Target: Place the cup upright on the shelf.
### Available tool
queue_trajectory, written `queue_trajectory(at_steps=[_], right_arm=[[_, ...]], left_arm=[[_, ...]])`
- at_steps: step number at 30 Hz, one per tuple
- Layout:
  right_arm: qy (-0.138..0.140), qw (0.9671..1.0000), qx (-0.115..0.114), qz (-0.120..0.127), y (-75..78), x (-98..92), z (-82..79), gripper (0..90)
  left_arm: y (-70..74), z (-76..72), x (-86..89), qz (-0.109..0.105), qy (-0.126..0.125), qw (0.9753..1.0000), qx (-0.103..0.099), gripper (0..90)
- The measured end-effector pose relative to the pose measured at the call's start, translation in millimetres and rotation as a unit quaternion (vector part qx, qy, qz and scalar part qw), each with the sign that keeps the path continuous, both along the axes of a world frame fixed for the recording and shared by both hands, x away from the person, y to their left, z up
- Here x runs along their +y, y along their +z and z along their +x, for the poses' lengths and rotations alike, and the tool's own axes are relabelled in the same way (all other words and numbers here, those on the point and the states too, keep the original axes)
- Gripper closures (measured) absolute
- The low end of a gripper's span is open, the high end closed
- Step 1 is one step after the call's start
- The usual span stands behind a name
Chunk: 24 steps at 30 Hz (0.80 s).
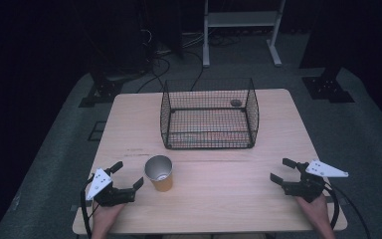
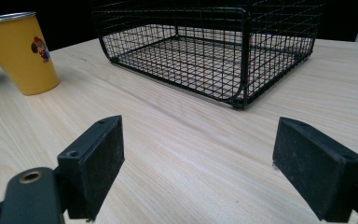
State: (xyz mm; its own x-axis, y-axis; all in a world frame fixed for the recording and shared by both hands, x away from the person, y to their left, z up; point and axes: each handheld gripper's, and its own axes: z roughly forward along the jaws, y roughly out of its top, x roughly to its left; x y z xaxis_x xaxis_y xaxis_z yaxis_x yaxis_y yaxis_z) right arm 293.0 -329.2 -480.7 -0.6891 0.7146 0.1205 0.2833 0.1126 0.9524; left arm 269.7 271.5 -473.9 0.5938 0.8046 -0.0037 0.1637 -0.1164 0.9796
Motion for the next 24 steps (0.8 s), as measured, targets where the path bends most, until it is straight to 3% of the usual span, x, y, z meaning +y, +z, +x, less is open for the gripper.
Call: queue_trajectory(at_steps=[16,24], right_arm=[[0.000,1.0000,0.000,0.000,0.0,-0.1,0.1,15.4],[0.000,1.0000,0.000,0.000,0.0,-0.1,0.3,15.3]], left_arm=[[-0.6,-1.4,-9.6,0.010,-0.060,0.9981,-0.003,1.8],[-0.5,-1.0,-16.0,0.015,-0.076,0.9970,-0.001,1.8]])
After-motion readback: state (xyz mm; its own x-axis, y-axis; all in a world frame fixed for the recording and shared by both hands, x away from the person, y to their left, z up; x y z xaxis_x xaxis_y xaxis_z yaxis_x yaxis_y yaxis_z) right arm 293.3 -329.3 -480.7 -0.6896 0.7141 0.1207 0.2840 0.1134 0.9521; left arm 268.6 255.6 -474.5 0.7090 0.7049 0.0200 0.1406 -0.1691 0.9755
